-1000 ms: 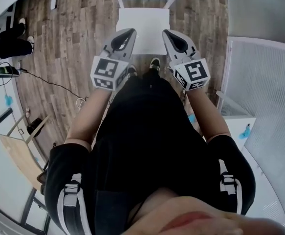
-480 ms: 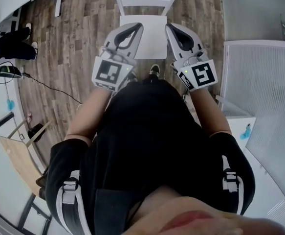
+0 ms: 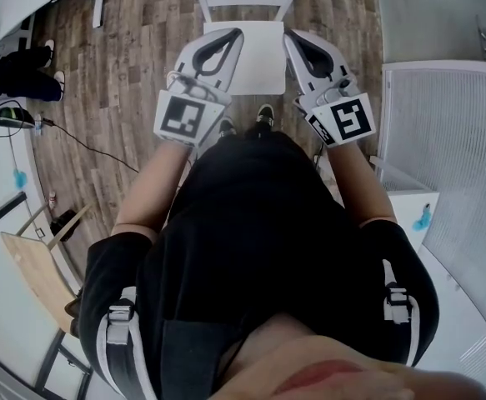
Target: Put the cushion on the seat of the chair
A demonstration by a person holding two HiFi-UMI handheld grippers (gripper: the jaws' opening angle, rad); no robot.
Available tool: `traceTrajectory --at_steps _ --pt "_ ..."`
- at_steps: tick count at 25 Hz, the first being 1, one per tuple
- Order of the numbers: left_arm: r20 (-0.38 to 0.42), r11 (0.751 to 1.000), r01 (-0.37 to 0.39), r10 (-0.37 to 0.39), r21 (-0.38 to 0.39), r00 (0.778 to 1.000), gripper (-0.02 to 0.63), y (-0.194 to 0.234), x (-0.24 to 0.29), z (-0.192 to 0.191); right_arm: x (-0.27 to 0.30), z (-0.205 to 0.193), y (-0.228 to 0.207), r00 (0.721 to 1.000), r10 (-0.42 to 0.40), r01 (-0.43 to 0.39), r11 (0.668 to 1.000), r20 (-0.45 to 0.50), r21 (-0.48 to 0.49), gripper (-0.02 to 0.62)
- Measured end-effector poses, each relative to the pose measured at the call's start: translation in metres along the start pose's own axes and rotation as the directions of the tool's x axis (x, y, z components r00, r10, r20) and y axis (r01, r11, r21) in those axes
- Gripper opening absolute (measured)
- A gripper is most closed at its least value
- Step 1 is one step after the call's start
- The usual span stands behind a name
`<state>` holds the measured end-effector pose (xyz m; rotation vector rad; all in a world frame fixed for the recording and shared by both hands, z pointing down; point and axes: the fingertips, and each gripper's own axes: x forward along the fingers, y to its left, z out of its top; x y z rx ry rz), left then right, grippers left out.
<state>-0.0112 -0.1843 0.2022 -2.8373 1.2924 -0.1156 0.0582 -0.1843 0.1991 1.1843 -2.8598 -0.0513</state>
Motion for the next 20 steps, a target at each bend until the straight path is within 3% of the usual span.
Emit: traceTrajectory --at_steps 20 --pt "-0.005 1.0 -0.024 0.024 -0.011 1.0 0.011 -0.002 0.003 -0.009 -0.007 -0.016 -0.002 1.0 -0.012 0.011 1.0 -0.02 -0.025 0.015"
